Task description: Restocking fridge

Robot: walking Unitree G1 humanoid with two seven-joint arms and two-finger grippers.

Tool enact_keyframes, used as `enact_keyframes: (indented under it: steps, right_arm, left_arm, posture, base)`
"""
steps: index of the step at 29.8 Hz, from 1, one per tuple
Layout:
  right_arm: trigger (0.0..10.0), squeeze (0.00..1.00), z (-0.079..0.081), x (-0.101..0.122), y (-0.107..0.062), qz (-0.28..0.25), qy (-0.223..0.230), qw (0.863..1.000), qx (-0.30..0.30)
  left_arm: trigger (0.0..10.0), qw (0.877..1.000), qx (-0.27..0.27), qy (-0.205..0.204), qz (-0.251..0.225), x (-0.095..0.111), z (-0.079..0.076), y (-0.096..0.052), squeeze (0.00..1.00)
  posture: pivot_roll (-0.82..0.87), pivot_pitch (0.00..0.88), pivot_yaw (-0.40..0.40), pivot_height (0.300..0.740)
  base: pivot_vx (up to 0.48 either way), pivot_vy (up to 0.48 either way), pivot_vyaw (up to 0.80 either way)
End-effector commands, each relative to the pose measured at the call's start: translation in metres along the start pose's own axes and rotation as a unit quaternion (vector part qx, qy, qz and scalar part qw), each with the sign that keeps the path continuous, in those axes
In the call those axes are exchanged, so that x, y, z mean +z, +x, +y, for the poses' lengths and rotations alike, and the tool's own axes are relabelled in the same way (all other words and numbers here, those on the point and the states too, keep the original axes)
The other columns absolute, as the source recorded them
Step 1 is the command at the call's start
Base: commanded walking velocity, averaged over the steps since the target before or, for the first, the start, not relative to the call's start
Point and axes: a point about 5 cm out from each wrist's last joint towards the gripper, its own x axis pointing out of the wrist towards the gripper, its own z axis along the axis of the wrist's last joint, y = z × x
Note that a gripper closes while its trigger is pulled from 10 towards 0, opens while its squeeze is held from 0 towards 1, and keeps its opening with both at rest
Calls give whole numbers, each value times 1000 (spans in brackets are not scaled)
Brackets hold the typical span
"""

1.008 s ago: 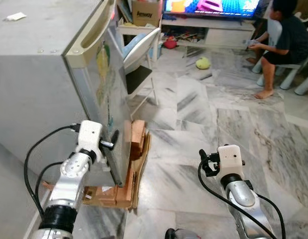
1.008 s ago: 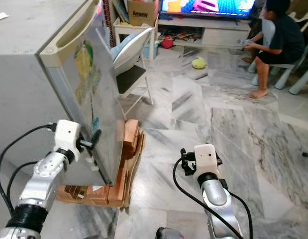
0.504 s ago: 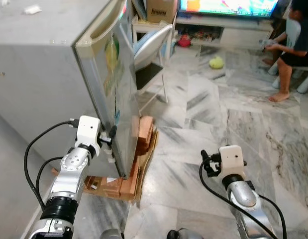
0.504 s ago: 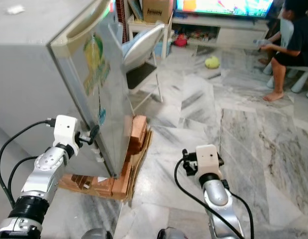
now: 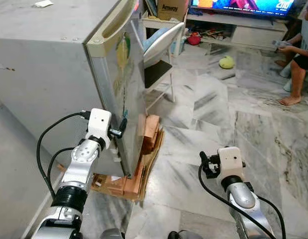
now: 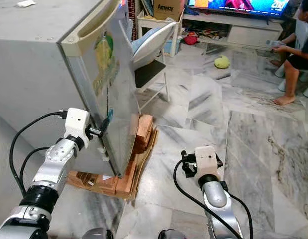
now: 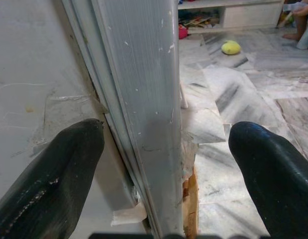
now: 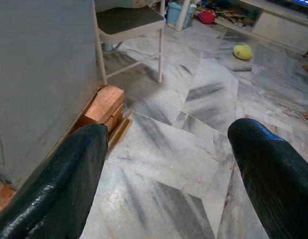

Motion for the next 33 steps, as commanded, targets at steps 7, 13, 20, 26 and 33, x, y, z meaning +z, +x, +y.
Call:
enact_keyframes:
  steps: [7,13,20,26,33]
  right_arm:
    - [10000,0,-3,-9,-1,28,-12,1000,5]
    - [10000,0,1,-21,-3,63,-28,997,25]
    - [10000,0,-2,-51,-13,160,-53,984,49]
    - [10000,0,0,-53,-11,168,-59,982,64]
    - [10000,0,3,-53,-11,173,-60,980,74]
  left_arm:
    - [10000,999,-41,-11,-14,12,-17,12,0]
    - [10000,998,-61,-5,-26,24,-31,23,0]
    - [10000,986,-152,16,-62,52,-80,37,0]
    - [10000,905,-400,56,-136,83,-180,9,0]
    - [10000,897,-421,32,-130,84,-186,10,0]
  posture:
    - [-31,41,-11,740]
    - [-33,37,-14,740]
    - [-37,30,-20,740]
    - [-37,21,-26,740]
    - [-45,21,-23,740]
  base:
    - [0,0,0]
    - [0,0,0]
    - [0,0,0]
    - [0,0,0]
    - [0,0,0]
